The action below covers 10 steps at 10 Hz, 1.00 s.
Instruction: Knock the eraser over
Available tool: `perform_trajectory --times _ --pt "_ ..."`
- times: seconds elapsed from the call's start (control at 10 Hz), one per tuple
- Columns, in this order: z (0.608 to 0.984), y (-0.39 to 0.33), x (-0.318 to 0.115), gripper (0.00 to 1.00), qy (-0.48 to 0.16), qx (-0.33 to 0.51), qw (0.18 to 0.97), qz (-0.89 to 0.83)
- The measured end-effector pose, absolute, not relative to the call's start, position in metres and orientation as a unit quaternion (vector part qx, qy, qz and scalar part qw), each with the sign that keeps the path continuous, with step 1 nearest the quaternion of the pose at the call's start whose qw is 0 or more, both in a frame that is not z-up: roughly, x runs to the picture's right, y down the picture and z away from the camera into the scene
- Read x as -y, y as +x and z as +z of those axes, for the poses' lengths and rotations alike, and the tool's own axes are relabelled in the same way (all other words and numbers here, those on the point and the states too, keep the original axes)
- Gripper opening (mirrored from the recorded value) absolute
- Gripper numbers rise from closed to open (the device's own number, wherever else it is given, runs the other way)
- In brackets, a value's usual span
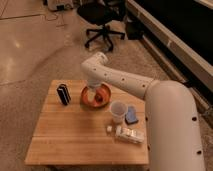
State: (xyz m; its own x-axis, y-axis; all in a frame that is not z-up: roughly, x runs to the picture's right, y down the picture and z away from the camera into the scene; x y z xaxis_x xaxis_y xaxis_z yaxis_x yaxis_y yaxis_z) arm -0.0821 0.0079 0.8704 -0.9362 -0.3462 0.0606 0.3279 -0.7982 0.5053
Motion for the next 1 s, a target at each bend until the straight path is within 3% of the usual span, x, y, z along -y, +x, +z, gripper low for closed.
perform_trajectory --times 1.0 --pt "0.896 -0.193 0.022 0.73 0.098 0.256 0.148 -0.950"
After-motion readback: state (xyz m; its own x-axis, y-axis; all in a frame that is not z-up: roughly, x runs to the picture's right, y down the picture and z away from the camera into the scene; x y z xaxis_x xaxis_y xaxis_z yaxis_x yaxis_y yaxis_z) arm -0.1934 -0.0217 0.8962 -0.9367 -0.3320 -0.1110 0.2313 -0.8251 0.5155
